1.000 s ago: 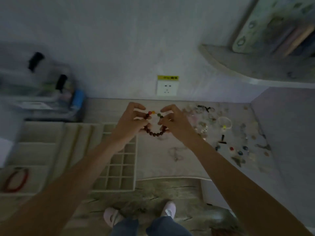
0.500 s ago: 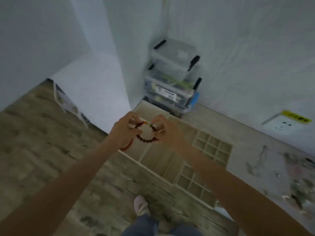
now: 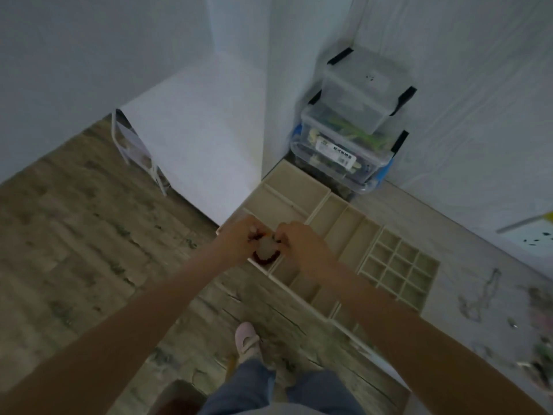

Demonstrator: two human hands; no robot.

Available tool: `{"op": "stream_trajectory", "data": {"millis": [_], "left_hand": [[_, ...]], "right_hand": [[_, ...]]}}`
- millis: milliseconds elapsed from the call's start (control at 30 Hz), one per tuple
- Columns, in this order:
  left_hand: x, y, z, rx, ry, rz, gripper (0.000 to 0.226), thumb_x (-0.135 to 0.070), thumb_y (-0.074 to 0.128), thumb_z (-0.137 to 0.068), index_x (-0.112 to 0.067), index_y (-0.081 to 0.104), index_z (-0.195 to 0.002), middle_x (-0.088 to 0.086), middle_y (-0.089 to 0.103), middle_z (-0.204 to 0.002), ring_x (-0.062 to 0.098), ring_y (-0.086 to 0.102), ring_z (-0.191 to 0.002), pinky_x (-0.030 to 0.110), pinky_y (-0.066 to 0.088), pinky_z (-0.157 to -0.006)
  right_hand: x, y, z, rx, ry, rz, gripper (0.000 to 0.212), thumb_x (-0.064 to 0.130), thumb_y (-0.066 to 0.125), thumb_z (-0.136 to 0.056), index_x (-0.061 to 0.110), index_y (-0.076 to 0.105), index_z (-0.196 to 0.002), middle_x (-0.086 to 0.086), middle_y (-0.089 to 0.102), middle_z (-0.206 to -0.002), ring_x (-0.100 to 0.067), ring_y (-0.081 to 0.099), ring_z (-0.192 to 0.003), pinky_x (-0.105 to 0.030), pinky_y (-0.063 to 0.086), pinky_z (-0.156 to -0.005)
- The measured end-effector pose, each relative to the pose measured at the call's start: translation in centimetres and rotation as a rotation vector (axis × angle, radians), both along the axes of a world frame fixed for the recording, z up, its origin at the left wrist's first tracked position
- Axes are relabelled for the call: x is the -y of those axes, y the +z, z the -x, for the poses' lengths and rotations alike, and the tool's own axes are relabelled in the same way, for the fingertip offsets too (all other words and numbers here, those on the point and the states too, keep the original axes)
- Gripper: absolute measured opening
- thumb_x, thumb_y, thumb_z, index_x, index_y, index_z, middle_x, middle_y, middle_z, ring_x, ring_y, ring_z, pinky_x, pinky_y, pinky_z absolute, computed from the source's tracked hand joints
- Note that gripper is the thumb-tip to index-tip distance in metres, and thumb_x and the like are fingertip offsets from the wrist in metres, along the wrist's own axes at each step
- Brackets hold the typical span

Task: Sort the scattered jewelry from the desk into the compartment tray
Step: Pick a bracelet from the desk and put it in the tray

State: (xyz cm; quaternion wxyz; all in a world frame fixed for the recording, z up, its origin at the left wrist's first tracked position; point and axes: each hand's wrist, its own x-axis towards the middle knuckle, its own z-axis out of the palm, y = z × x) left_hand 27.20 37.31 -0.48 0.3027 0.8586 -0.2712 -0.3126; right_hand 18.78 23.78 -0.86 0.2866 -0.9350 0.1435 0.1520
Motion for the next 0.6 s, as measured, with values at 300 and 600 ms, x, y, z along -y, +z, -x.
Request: {"op": "stream_trajectory", "data": {"millis": [300, 600], "left_hand": [[-0.5, -1.4, -0.1, 0.255, -0.279, -0.123, 0.029, -0.001, 0.044, -0.091, -0.005, 0.063, -0.114, 0.012, 0.060, -0.118, 0.026, 0.055, -0.108, 0.031, 0.043, -0.092], [-1.7, -1.3, 0.2, 0.503, -0.361, -0.148, 0.036, -0.009, 0.052, -0.087, -0.017, 0.062, -0.121, 0.004, 0.052, -0.130, 0.025, 0.043, -0.123, 0.037, 0.036, -0.100]], "right_hand": [[0.1, -0.8, -0.2, -0.023, 0.126, 0.251, 0.025, 0.014, 0.043, -0.097, 0.013, 0.064, -0.110, -0.002, 0.038, -0.095, -0.016, 0.047, -0.080, -0.026, 0.032, -0.061], [0.0, -1.0, -0.4, -0.038, 0.182, 0.328, 0.024, 0.010, 0.044, -0.095, 0.010, 0.065, -0.108, -0.003, 0.037, -0.096, -0.021, 0.051, -0.095, -0.027, 0.029, -0.062]]}}
